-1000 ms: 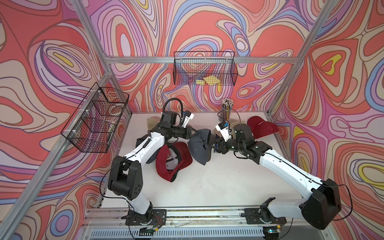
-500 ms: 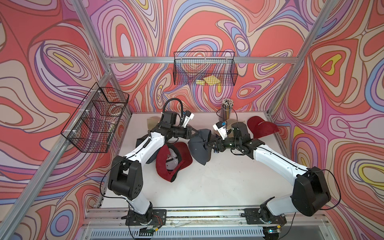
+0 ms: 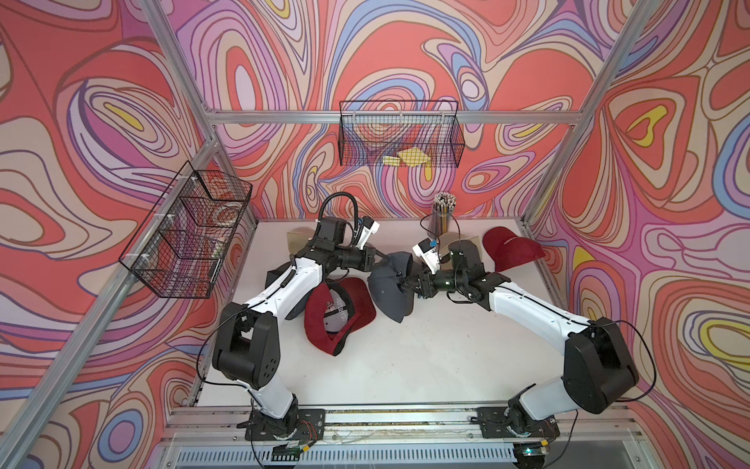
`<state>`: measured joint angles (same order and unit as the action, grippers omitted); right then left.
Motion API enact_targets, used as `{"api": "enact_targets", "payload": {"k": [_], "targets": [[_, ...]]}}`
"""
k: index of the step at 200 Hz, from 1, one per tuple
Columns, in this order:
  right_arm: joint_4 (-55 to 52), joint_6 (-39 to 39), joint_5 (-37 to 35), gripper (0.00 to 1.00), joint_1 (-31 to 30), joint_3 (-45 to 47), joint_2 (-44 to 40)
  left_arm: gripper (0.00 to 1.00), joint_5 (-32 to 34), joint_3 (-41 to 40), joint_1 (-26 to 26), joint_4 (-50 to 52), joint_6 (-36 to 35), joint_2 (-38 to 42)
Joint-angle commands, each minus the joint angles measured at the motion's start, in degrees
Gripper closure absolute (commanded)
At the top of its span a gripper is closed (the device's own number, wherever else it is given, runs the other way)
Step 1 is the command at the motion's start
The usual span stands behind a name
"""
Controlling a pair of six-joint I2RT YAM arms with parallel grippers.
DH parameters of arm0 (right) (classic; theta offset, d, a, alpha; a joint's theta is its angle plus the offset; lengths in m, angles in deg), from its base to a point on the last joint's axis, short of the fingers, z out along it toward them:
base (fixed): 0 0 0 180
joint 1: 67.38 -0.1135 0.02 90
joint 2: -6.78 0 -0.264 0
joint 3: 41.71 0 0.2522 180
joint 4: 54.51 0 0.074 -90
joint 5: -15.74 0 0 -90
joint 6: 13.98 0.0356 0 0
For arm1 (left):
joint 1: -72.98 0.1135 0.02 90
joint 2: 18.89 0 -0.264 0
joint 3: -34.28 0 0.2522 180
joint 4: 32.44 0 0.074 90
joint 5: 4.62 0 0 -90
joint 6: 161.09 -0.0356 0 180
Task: Open the adjustable buckle of the baseball cap
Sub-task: Pull the adjustable strap on the baseball cap.
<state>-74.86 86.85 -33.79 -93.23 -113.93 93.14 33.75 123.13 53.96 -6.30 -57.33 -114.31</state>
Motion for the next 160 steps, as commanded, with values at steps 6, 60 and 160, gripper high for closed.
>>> {"api": "enact_targets", "payload": {"k": [6,60,160], "targets": [[1.31,-0.23,0.88,0.74,0.18,0.78,0.73,1.0,-1.39,-0.21,0.47,-1.55,0.34,-0.65],[4.13,-1.02,2.49,0.94,0.22,1.48,0.97,1.0,-1.03,-0.56,0.46,-1.83,0.68,-0.55],[7.53,-7.98,1.64,1.0,0.14,3.78,-4.06,0.47,-2.38,0.64,3.52,0.08,-4.4,-0.05]]}}
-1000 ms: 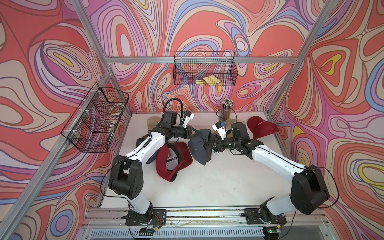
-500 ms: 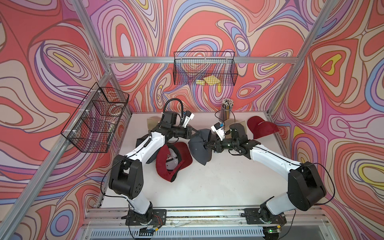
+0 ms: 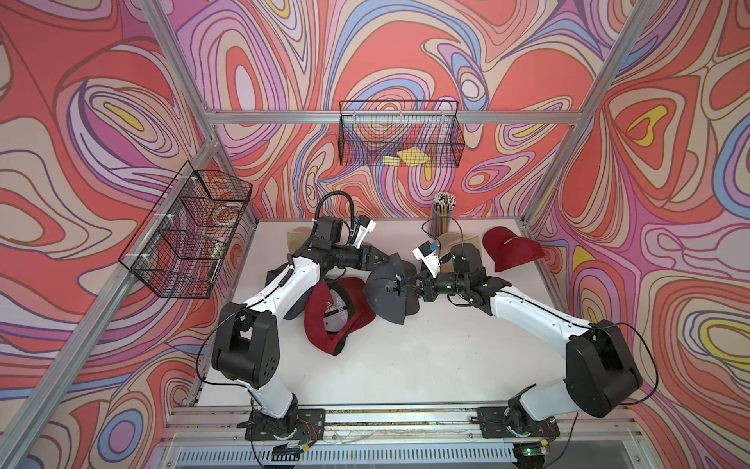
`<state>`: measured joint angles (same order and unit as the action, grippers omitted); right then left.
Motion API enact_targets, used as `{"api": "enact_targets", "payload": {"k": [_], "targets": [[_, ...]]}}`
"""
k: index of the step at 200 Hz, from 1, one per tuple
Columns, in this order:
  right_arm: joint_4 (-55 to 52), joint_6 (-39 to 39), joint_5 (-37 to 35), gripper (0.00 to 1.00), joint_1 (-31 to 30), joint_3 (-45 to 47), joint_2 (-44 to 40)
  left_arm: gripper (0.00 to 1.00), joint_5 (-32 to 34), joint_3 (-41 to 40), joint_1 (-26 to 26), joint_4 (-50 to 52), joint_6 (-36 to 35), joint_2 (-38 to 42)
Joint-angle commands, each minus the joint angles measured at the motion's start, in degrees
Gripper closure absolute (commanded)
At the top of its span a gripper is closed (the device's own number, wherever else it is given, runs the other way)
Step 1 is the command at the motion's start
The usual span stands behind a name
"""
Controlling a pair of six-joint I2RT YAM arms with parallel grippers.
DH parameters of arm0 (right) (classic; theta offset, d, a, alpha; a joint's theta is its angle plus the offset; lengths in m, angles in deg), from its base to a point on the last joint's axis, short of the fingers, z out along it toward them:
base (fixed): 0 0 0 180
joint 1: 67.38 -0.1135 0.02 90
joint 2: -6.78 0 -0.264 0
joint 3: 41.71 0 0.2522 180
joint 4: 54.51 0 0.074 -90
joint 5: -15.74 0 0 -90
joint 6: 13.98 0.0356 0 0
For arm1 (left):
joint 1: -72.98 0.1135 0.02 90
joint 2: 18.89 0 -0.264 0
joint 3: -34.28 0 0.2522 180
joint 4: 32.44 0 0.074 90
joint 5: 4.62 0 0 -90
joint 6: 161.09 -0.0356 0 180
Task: Open the adjustable buckle of the baseball cap
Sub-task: Pull the adjustable strap on the baseball cap.
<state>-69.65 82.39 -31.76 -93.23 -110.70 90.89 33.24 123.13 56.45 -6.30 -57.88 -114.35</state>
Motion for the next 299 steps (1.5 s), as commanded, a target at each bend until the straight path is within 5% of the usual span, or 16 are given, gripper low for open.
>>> {"api": "enact_targets", "payload": {"k": [1,76,218,277,299], "targets": [[2.34,-3.63,-0.44,1.0,0.16,0.55,-1.83,0.47,-1.9,0.7,1.01,0.22,-4.22,0.09],[-0.7,-12.2,0.65,1.0,0.23,-2.61,0.16,0.31,-9.27,-6.08,-0.04,-2.54,-24.22,7.32],[3.37,-6.72,4.67,1.0,0.15,-5.7,0.55,0.27,-3.43,-8.38,-4.69,-1.76,-31.87,10.53],[4.73,-6.29,6.63,1.0,0.27,-4.26,-0.27,0.38,0.25,-8.55,-5.07,-3.38,-30.26,9.89],[5.07,-5.98,6.71,1.0,0.13,-3.93,0.01,0.59,-1.06,-8.95,-5.08,-5.94,-27.01,9.77]]}}
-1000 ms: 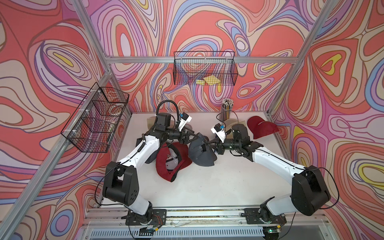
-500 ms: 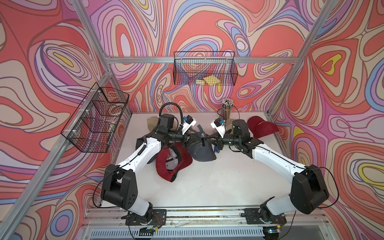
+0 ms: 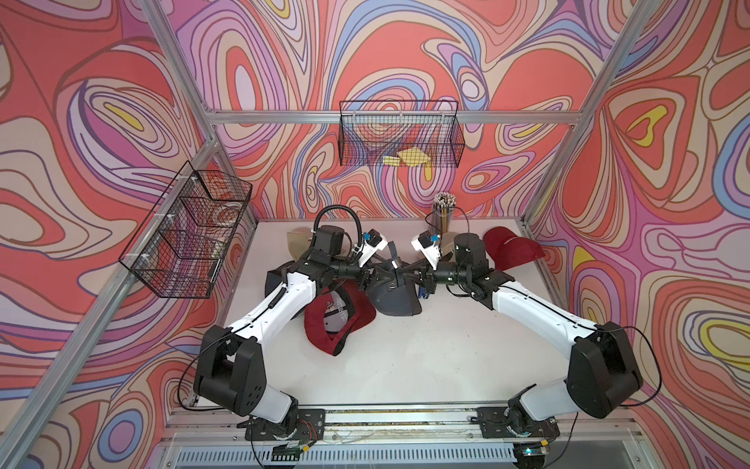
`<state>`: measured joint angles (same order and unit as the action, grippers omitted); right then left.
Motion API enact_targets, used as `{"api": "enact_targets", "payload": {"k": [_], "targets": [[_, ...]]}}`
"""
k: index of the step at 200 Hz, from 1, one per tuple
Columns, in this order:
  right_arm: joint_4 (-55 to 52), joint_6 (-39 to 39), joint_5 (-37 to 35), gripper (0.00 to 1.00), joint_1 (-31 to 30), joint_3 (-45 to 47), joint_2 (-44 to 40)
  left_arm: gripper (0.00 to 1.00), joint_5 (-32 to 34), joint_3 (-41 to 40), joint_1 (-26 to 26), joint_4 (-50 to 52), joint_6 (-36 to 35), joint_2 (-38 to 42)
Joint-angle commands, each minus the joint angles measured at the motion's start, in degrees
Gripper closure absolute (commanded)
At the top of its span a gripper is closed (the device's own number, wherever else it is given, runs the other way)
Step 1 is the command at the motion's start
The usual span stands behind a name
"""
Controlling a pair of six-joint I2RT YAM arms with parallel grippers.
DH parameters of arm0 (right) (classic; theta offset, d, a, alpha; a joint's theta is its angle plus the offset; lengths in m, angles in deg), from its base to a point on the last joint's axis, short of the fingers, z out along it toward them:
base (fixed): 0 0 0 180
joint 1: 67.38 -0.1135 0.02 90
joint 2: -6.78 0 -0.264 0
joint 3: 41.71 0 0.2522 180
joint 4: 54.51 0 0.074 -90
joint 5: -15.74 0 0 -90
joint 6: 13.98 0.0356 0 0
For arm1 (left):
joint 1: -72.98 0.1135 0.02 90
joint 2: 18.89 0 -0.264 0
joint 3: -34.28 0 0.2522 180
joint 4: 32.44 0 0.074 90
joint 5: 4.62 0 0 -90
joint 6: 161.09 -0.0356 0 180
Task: Open the adjustable buckle of the baseball cap
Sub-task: Pull the adjustable strap on the baseball cap.
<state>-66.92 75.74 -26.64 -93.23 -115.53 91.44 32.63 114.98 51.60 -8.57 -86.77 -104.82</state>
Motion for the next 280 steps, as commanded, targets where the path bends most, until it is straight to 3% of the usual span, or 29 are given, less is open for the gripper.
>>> {"api": "enact_targets", "payload": {"k": [1,15,45,189,250,280], "targets": [[2.39,0.69,1.56,1.0,0.15,0.95,-0.5,0.61,-0.52,-0.86,-0.19,-3.85,2.1,0.24],[2.89,1.08,1.56,1.0,0.26,1.21,-0.35,0.77,-0.97,-1.73,-0.27,-6.66,4.99,0.49],[4.0,1.9,1.27,1.0,0.26,1.87,-0.14,1.0,-2.39,-3.47,-0.46,-11.95,10.11,0.92],[2.74,1.14,-0.41,1.0,0.42,5.4,0.9,1.0,-5.72,-6.23,0.1,-27.04,26.31,-0.01],[2.02,1.16,-0.68,1.0,0.42,6.78,2.88,1.0,-8.56,-8.63,4.46,-44.22,42.14,-3.58],[1.98,1.02,-0.42,1.0,0.38,6.79,2.81,1.0,-9.21,-9.15,5.13,-46.97,43.32,-4.11]]}}
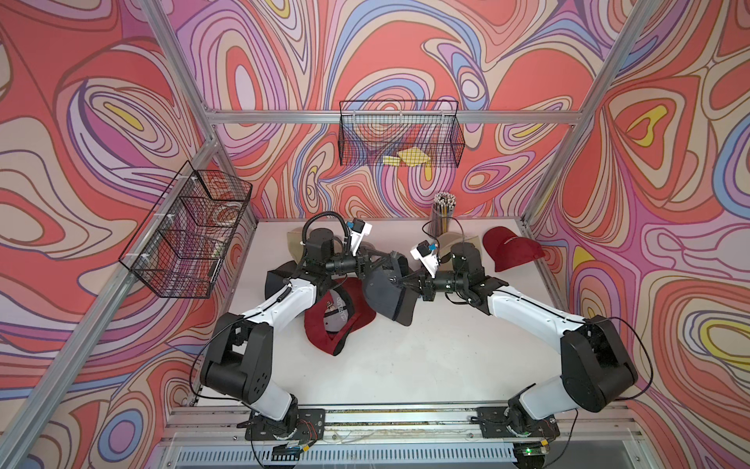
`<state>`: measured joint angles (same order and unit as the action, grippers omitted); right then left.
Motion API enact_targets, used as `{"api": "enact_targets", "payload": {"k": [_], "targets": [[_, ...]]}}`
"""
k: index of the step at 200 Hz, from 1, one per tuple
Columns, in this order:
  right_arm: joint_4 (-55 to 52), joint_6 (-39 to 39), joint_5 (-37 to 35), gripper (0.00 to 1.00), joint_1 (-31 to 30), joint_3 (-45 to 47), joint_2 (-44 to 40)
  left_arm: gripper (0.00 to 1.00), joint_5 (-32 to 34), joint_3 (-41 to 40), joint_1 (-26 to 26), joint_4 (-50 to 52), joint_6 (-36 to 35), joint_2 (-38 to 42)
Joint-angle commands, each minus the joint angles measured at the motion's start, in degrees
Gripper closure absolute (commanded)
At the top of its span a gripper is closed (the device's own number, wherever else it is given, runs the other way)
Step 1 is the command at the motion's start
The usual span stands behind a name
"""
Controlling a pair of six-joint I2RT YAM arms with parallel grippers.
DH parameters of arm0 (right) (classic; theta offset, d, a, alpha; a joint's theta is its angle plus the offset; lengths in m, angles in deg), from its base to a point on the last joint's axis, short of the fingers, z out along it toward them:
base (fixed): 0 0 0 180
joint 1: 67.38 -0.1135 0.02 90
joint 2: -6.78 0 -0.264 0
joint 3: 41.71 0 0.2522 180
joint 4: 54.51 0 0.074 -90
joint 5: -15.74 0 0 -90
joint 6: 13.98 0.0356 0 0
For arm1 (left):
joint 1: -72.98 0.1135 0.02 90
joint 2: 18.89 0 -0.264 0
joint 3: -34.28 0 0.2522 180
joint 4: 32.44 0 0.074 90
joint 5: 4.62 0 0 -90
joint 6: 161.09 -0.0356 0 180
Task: Open the adjustable buckle of the baseball cap
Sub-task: Pull the adjustable strap on the baseball cap, then place the baseball cap on the baseball cap.
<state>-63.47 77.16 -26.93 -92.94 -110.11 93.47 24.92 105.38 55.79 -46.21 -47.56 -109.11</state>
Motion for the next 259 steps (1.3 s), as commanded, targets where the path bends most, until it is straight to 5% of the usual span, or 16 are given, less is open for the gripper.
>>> {"api": "enact_targets", "payload": {"k": [1,156,169,197,259], "targets": [[-1.51,-0.38,-0.18,1.0,0.13,1.37,0.72,1.0,-1.5,0.47,0.93,-9.27,4.04,0.19],[-8.44,-3.31,3.84,1.0,0.13,-1.45,4.53,1.0,-0.8,-0.74,1.29,-12.47,6.07,0.72],[-7.57,-2.34,2.61,0.6,0.09,-0.77,2.87,1.0,-0.71,-0.57,1.42,-11.61,5.55,0.9],[-7.69,1.52,-4.5,0.33,0.1,-0.3,-1.05,1.0,1.26,-0.22,1.76,-6.84,3.38,2.38],[-8.16,4.7,-19.46,0.25,0.14,0.67,-7.56,1.0,18.99,3.94,1.81,24.99,-10.53,8.04]]}}
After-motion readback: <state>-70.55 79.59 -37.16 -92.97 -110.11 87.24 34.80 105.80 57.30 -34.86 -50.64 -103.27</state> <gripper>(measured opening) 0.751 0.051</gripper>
